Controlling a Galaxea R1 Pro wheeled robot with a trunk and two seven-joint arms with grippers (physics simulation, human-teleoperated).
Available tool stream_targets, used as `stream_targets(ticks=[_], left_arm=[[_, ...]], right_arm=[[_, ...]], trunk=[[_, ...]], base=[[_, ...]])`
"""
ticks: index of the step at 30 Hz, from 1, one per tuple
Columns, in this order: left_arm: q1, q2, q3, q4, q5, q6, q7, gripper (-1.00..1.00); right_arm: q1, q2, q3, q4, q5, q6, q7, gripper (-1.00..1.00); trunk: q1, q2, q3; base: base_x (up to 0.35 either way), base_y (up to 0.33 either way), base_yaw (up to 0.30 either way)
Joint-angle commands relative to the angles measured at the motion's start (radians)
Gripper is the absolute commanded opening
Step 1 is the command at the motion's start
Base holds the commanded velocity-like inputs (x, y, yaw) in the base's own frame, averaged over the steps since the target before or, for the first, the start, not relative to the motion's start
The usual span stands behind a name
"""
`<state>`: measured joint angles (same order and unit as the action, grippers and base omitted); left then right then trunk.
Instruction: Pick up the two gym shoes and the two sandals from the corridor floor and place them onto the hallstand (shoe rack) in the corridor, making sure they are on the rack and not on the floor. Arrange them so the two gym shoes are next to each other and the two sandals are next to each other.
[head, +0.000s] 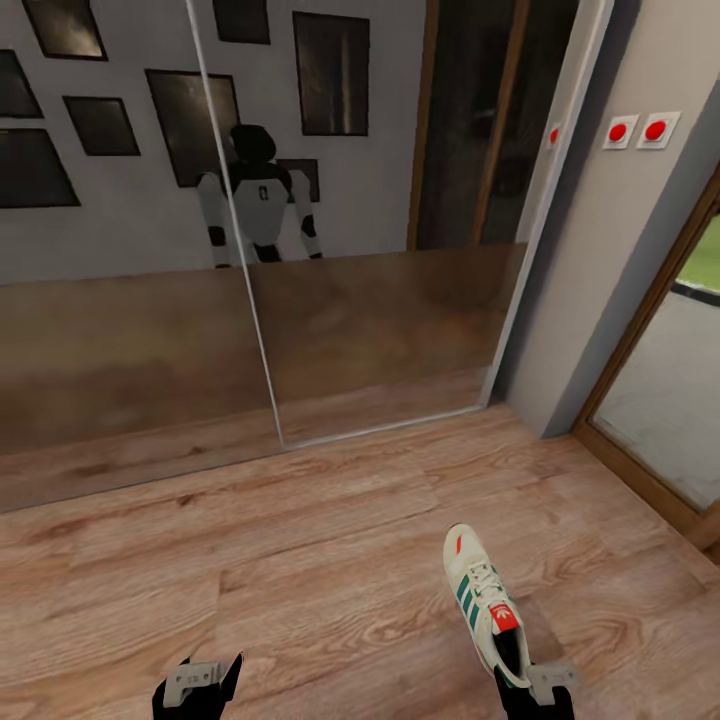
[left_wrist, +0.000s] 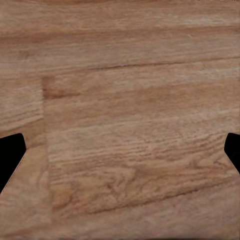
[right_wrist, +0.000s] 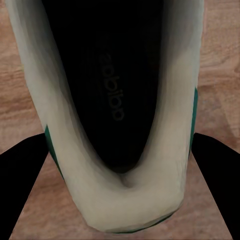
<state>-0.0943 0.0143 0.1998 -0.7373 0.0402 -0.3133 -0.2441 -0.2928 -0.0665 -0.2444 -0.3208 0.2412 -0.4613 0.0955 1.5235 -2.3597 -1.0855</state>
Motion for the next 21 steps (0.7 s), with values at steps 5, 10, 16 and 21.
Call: stream_targets(ticks=[5,10,16,21], left_arm=[[-0.001,-0.001,0.004,0.001,0.004,-0.001,-0.009,1.00],[-0.001,-0.001,0.004,0.001,0.004,-0.001,-0.009,1.00],[-0.001,-0.001,0.004,0.001,0.004,-0.001,-0.009,1.00],[-0.001,-0.001,0.004,0.001,0.004,-0.001,-0.009,1.00]], right_arm=[[0.000,0.000,-0.009,0.000,0.004,-0.003,0.009,-1.00],[0.000,0.000,-0.009,0.000,0.004,-0.003,0.009,-1.00],[0.000,0.000,-0.009,0.000,0.004,-0.003,0.009,-1.00],[-0.001,0.001,-0.009,0.000,0.004,-0.003,0.009,-1.00]], trunk=[[0.000,0.000,-0.001],[0.000,0.000,-0.001],[0.000,0.000,-0.001],[0.000,0.000,-0.001]], base=[[-0.004,-0.002,0.278],[-0.001,0.000,0.278],[0.000,0.000,0.278],[0.000,0.000,0.278]])
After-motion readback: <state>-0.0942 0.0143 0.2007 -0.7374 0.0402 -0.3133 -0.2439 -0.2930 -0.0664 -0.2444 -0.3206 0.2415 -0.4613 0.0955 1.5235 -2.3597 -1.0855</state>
